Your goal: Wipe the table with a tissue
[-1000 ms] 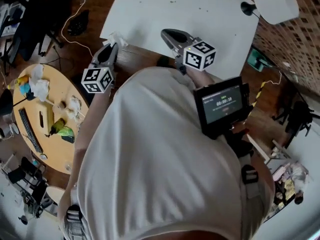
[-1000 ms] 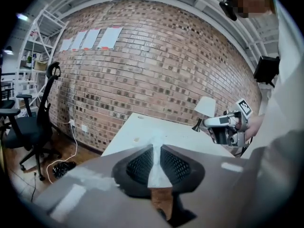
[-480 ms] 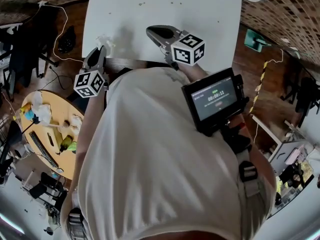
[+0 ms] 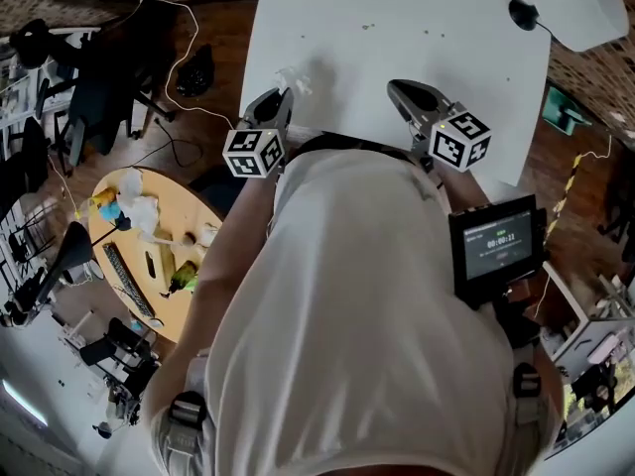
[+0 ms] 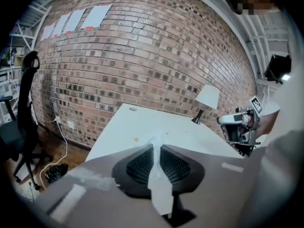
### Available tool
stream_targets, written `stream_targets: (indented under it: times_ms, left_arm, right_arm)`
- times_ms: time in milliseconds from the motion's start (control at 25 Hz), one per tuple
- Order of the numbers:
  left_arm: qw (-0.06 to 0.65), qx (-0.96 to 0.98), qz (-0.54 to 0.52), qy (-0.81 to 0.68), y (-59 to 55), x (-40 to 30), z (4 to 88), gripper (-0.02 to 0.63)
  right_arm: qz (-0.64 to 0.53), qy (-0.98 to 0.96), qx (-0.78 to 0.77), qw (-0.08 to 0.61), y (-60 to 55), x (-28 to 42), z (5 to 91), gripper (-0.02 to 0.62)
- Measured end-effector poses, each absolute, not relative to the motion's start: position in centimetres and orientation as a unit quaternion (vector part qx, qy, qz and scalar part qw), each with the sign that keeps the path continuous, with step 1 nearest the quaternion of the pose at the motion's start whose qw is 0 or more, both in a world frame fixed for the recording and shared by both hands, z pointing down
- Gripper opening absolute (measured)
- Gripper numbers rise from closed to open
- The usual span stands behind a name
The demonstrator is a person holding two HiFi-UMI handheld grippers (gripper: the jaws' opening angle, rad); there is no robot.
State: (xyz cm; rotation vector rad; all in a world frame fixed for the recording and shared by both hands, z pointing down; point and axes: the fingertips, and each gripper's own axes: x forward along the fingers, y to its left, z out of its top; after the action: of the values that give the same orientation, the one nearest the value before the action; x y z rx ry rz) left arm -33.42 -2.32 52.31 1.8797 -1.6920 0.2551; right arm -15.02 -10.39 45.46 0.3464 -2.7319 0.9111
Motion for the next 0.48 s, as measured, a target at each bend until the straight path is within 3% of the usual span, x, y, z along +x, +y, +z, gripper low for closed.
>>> stream_targets:
  times_ms: [480]
  left_arm:
    - [0.301, 0.743, 0.158, -0.576, -6.6, -38.9, 55.6, 0.046]
  right_arm:
    - [0.295, -0.924, 0.217, 0.111, -11.4, -18.0, 44.3, 0.008]
